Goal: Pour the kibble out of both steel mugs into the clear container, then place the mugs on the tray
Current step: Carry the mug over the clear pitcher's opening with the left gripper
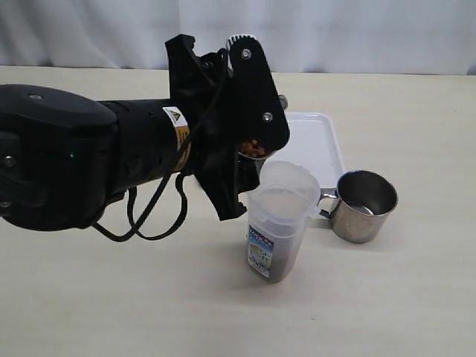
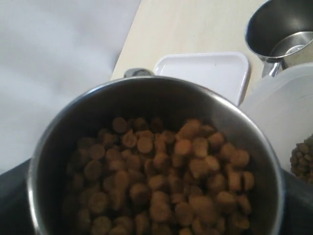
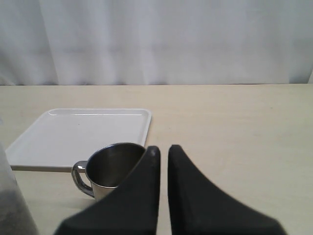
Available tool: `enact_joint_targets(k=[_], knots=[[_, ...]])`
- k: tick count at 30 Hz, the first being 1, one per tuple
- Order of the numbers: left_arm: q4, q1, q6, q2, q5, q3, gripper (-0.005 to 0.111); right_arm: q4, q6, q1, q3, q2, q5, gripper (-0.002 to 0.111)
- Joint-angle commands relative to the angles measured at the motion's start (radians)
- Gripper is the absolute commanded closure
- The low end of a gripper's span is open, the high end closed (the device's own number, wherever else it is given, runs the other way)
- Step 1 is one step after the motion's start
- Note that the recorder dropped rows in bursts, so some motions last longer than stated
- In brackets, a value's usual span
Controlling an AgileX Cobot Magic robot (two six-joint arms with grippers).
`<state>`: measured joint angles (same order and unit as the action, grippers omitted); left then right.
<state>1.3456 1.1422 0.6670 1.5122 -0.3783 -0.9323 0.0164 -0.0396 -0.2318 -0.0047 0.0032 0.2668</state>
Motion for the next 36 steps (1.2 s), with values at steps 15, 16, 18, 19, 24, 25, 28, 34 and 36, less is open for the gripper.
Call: enact_joint_targets(k=[15, 16, 18, 19, 24, 25, 28, 34, 36], knots=[[0.172, 0.009, -0.039, 0.077, -0.037, -0.012, 0.107, -0.001, -0.001, -0.003, 0.005, -0.003, -0.005, 0.104], [0.187, 0.009, -0.039, 0.083, -0.039, -0.012, 0.107, -0.001, -0.001, -0.003, 0.005, -0.003, -0.005, 0.104], [0.212, 0.009, -0.039, 0.082, -0.037, -0.012, 0.107, -0.001, -0.001, -0.003, 0.005, -0.003, -0.005, 0.104], [0.225, 0.009, -0.039, 0.082, -0.036, -0.012, 0.107, -0.001, -0.001, -0.003, 0.005, -0.003, -0.005, 0.104], [0.266, 0.009, -0.039, 0.08, -0.036, -0.012, 0.107, -0.001, -0.001, -0.003, 0.005, -0.003, -0.005, 0.104], [0.266, 0.009, -0.039, 0.076, -0.036, -0.012, 0.107, -0.001, -0.001, -0.003, 0.005, -0.003, -0.005, 0.104], [0.268, 0.009, -0.039, 0.068, -0.036, -0.012, 0.107, -0.001, -0.001, -0.003, 0.005, -0.003, -0.005, 0.104], [0.274, 0.009, -0.06, 0.062, -0.037, -0.012, 0.107, -0.001, -0.001, -0.003, 0.005, -0.003, -0.005, 0.104], [0.276, 0.011, -0.072, 0.062, -0.037, -0.012, 0.107, -0.001, -0.001, -0.003, 0.005, -0.003, -0.005, 0.104]])
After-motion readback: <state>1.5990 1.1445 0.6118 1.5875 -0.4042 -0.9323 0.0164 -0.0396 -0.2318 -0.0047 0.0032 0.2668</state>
